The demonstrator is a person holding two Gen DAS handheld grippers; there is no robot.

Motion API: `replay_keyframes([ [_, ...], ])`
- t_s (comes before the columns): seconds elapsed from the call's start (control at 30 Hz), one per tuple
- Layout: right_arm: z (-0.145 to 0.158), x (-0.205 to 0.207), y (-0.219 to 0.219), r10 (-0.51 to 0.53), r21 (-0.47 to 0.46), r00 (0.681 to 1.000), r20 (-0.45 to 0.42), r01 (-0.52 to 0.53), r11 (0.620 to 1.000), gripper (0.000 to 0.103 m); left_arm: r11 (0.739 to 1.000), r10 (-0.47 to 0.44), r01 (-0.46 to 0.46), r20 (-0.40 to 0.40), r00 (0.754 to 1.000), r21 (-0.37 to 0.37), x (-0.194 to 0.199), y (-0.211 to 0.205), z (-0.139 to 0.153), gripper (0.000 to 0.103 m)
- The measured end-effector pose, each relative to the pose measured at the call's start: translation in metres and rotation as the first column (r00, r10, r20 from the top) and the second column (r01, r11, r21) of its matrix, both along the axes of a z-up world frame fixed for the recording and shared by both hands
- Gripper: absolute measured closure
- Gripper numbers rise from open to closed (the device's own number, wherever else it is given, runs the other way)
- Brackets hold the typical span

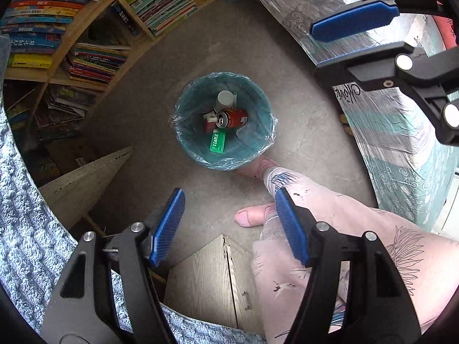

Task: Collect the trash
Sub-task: 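Open both tools to drop the red box and marker into the wastebasket, then swing both tools back over the blanket toward the blue bag and dark blue box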

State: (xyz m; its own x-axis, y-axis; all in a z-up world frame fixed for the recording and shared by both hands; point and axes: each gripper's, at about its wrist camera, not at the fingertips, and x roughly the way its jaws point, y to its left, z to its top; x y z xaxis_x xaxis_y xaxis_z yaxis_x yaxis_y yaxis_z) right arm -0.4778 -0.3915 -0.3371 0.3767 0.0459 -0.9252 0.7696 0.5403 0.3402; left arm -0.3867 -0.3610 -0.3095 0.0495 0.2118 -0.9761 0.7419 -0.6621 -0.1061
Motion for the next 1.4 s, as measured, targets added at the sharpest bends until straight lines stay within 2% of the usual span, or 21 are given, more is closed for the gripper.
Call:
replay_keyframes([
  [0.57, 0.0, 0.003, 0.0, 0.012, -0.001, 1.0, -0.01, -0.012, 1.0, 0.07, 1.0, 0.029, -0.029, -0.006, 1.0, 0.003, 0.005, -0.003, 0.005, 0.04],
  [0.7, 0.001, 0.002, -0.001, 0.015, 0.0, 1.0, -0.014, -0.015, 1.0, 0.067, 0.998, 0.057, -0.057, -0.021, 0.998, -0.006, 0.007, -0.003, 0.011, 0.035],
  [0.73, 0.001, 0.002, -0.001, 0.017, 0.002, 1.0, -0.016, -0.017, 1.0, 0.065, 0.998, 0.061, -0.062, -0.024, 0.998, -0.01, 0.007, -0.002, 0.013, 0.034],
  [0.77, 0.001, 0.002, -0.001, 0.015, 0.004, 1.0, -0.017, -0.015, 1.0, 0.054, 0.998, 0.065, -0.065, -0.028, 0.998, -0.014, 0.007, -0.002, 0.015, 0.034],
  [0.83, 0.004, 0.001, -0.002, 0.011, 0.002, 1.0, -0.006, -0.011, 1.0, 0.04, 0.997, 0.071, -0.072, -0.033, 0.997, -0.024, 0.008, -0.001, 0.019, 0.024],
  [0.87, 0.005, 0.001, -0.003, 0.012, 0.001, 1.0, 0.0, -0.012, 1.0, 0.038, 0.997, 0.075, -0.076, -0.034, 0.997, -0.034, 0.008, 0.0, 0.021, 0.022],
  [1.0, 0.007, 0.005, -0.006, 0.034, -0.009, 0.999, -0.008, -0.034, 0.999, 0.036, 0.993, 0.098, -0.101, -0.047, 0.994, -0.056, 0.009, -0.001, 0.031, 0.019],
  [1.27, 0.009, 0.014, -0.011, 0.077, -0.037, 0.996, -0.046, -0.079, 0.996, 0.018, 0.987, 0.122, -0.127, -0.06, 0.991, -0.097, 0.014, 0.003, 0.05, 0.015],
  [1.4, 0.012, 0.021, -0.015, 0.109, -0.049, 0.992, -0.06, -0.112, 0.993, 0.017, 0.98, 0.152, -0.164, -0.103, 0.983, -0.114, 0.021, 0.006, 0.068, 0.01],
])
